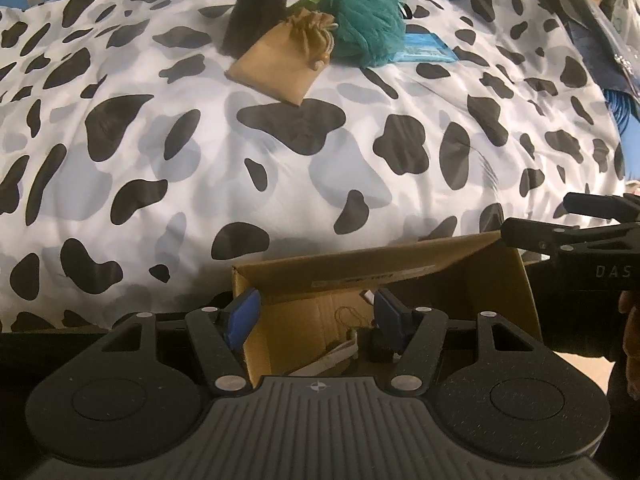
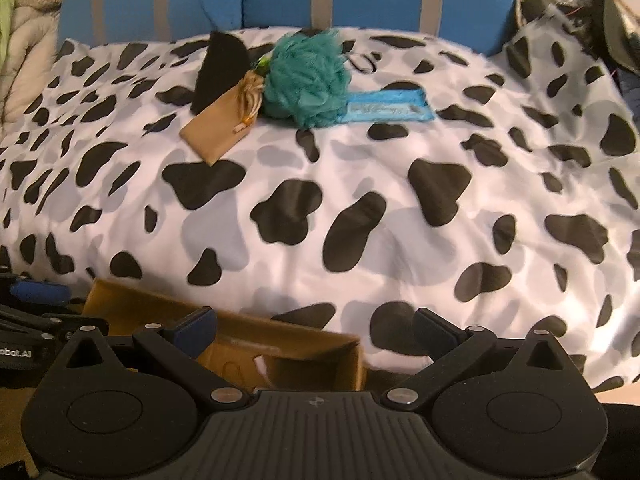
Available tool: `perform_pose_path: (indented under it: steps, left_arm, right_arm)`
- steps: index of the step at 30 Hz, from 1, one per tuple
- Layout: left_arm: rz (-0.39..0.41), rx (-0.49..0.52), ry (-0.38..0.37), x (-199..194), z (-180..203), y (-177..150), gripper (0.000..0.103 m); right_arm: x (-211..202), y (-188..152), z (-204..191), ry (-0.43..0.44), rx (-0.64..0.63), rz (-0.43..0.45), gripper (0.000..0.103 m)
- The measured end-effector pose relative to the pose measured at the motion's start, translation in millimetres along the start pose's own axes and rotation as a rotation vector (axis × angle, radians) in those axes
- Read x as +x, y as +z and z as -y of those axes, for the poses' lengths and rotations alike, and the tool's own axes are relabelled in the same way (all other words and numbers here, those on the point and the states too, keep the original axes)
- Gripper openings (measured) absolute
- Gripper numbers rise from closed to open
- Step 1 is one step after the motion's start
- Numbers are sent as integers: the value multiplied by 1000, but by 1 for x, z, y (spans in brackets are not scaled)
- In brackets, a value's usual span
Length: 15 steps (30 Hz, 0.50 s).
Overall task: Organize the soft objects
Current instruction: 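Open both grippers to drop the strap and cable into the box, then move the left gripper toward the tan drawstring pouch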
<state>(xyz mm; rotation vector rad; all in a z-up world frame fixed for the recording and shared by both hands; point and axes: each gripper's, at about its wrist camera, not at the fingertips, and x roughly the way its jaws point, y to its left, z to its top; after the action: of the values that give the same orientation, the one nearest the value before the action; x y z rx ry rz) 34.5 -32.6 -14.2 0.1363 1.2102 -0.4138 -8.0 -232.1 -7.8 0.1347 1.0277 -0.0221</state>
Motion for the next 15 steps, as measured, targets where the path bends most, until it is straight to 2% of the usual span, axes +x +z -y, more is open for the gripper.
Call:
perform_pose_path:
  steps: [8, 15]
  left_arm:
    - [61, 36, 3, -9, 6, 1, 62]
    - [130, 41, 16, -15, 7, 4, 62]
  right_arm:
    - [-9, 6, 3, -33, -2, 107, 103]
    - [-19, 18, 3, -29, -71, 162, 103]
